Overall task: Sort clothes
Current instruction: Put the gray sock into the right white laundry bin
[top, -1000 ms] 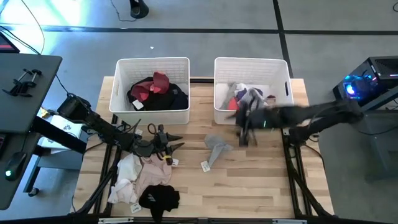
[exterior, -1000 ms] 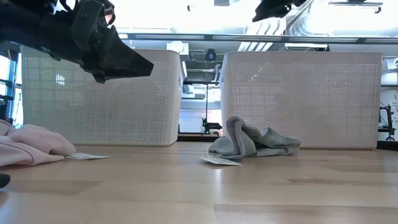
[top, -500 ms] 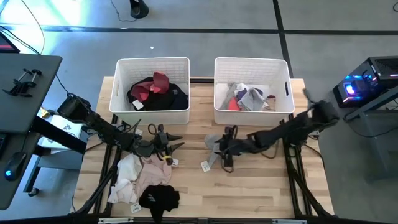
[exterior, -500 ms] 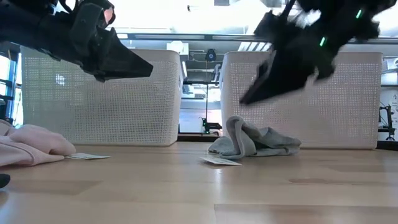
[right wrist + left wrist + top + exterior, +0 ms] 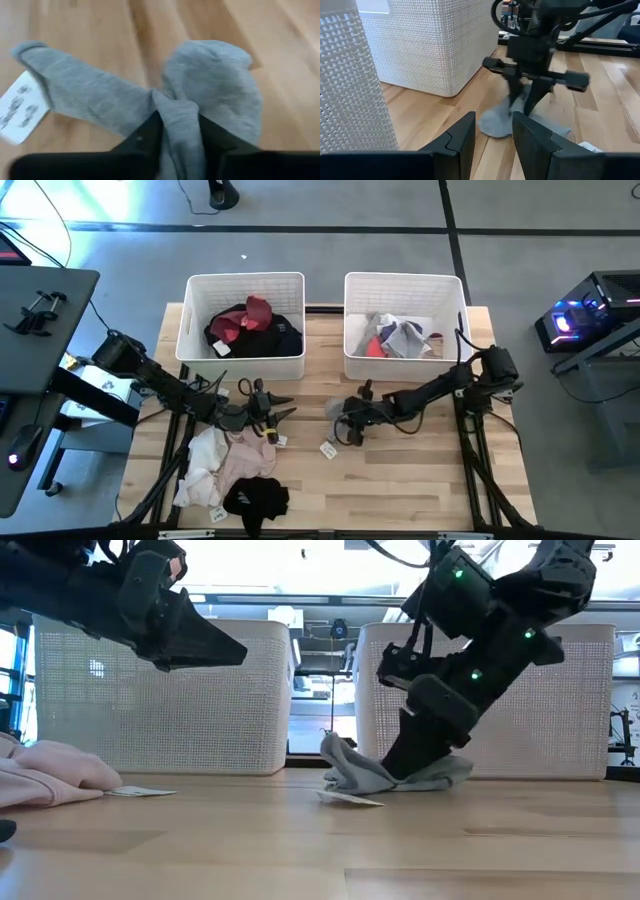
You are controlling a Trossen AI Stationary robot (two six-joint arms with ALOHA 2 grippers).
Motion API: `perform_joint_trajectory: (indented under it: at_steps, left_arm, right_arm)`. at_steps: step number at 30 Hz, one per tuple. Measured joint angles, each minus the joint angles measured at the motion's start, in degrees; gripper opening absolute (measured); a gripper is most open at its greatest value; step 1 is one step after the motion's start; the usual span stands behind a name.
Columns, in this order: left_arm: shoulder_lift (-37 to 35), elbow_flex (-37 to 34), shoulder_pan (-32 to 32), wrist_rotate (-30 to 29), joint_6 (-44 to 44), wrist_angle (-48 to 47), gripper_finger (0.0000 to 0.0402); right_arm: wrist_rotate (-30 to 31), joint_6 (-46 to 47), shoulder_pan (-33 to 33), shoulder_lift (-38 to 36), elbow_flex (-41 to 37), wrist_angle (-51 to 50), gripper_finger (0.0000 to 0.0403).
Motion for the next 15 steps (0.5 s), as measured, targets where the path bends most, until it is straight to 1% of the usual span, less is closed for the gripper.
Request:
perform_joint_trajectory:
  at_steps: [3,4,5,7,10,13,15]
  left_arm:
    - [0.0,0.0,0.0,0.0,-0.3,0.0,0.012]
    - [0.0,0.0,0.0,0.0,-0.5,0.0,0.012]
    - [0.0,0.0,0.0,0.1,-0.7,0.0,0.012]
    - [0.0,0.0,0.0,0.2,-1.2,-0.1,0.012]
    - [0.0,0.0,0.0,0.3,-1.4,-0.2,0.012]
    - [0.0,0.0,0.0,0.3,-1.4,-0.2,0.012]
    - [0.0,0.0,0.0,0.3,-1.5,-0.1,0.012]
  right_arm:
    - [-0.9,0.0,1.7,-3.1,-0.5,-2.4,0.0021]
    - [-0.7,-0.7,2.3,-4.6,-0.5,-2.9,0.0013]
    - [-0.3,-1.4,2.9,-6.0,-0.4,-3.7,0.001]
    - [2.1,-3.3,4.2,-9.7,-0.2,-5.7,0.0019]
    - [5.9,-7.9,5.9,-16.9,2.0,-4.4,0.002]
    - [11.6,-13.8,7.6,-23.2,3.8,-5.7,0.0007]
    - [17.0,-15.9,8.3,-27.6,5.7,-5.7,0.0006]
